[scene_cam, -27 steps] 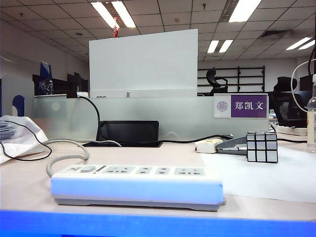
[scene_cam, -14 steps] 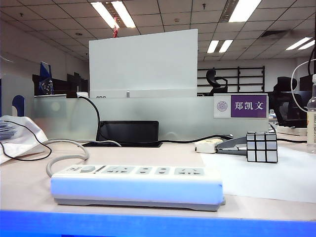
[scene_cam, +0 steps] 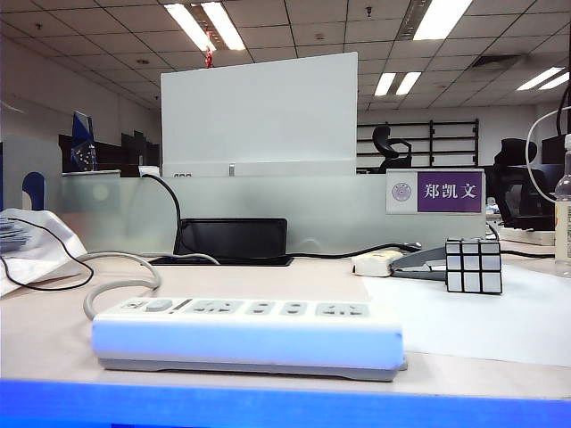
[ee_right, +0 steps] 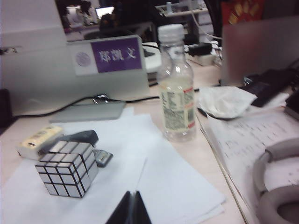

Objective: Press the button on the power strip.

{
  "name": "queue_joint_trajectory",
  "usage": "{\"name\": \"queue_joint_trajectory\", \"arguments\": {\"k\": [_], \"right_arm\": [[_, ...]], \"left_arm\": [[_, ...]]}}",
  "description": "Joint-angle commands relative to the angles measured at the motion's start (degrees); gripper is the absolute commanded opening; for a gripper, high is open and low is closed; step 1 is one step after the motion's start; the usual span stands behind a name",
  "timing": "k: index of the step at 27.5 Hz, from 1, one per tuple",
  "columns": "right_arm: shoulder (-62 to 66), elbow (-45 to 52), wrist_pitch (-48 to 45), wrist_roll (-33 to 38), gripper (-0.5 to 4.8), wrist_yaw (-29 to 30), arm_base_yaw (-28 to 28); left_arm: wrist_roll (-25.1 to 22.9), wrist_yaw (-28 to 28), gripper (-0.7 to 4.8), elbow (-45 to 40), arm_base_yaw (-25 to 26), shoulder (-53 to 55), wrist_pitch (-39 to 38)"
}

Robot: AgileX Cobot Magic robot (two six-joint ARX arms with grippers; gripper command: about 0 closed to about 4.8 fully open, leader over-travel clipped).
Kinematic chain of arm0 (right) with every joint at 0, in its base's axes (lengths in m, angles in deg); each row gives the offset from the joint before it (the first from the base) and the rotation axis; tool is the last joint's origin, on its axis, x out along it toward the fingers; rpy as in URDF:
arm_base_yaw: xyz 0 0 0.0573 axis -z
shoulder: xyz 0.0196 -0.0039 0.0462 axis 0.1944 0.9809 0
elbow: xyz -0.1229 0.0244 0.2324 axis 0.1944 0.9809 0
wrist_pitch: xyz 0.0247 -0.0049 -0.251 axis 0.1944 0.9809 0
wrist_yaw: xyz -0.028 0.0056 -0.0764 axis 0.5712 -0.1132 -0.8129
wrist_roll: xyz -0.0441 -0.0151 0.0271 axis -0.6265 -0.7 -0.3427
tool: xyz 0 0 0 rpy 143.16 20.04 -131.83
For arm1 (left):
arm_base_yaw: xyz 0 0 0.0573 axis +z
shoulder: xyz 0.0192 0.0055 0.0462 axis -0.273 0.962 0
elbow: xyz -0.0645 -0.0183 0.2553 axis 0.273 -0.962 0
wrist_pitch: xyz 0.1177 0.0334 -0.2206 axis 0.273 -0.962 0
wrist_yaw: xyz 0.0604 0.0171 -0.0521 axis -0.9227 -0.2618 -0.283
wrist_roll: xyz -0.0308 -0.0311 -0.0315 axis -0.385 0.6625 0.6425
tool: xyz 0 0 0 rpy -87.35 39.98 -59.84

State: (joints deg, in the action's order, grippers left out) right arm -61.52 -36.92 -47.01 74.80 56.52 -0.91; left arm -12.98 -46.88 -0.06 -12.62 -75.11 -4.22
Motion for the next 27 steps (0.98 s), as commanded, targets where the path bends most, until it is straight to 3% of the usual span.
{"name": "queue_joint_trajectory", "arguments": {"k": [1, 27], "right_arm": [[-0.07, 0.33, -1.49, 0.61, 0.0, 0.11, -0.02], [-0.07, 0.31, -1.18, 0.9, 0.0, -0.04, -1.46]], "left_arm": [[0.0, 0.22, -0.05, 0.07, 0.11, -0.07, 0.48], [0.0, 0.22, -0.05, 0.07, 0.11, -0.07, 0.48]]}}
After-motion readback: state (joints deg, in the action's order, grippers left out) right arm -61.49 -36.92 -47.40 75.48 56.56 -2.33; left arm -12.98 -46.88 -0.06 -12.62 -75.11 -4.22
